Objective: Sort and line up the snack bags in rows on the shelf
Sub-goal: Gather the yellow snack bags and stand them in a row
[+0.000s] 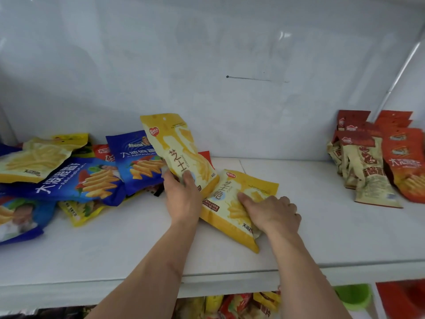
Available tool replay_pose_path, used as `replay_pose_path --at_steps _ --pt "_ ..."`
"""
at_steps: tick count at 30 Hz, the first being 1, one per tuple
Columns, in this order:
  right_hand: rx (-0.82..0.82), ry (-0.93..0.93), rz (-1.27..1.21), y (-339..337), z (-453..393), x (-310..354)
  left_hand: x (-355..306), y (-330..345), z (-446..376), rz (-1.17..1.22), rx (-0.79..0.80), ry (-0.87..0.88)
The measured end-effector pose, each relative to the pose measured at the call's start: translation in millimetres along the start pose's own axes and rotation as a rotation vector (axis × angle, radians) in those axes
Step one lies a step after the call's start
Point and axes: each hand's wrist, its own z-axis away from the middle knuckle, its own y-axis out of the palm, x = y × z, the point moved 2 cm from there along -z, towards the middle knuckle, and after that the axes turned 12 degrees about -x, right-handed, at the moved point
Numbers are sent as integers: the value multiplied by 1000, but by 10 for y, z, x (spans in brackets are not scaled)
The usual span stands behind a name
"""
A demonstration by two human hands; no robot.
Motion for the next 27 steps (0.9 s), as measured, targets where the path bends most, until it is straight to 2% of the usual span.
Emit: replay_pose_path --at_steps 3,7,12,14,17,19,27 --pt "71 -36 -33 -28 -1 62 -14 8 30 39 23 28" --pt "173 -33 -198 -21 -50 161 -7 -1 19 61 4 16" --pt "262 -59 -597 -55 -52 226 -1 -41 18 110 -63 -7" --pt "160 -80 -544 -8 -37 206 -17 -53 32 105 -55 -10" --pt "-49 -5 -183 87 -10 111 -27 -62 42 93 -33 1" --pt "-47 63 -87 117 16 51 -24 -59 49 91 -14 6" --pt "45 141 -214 93 -87 206 -64 -50 133 92 89 22"
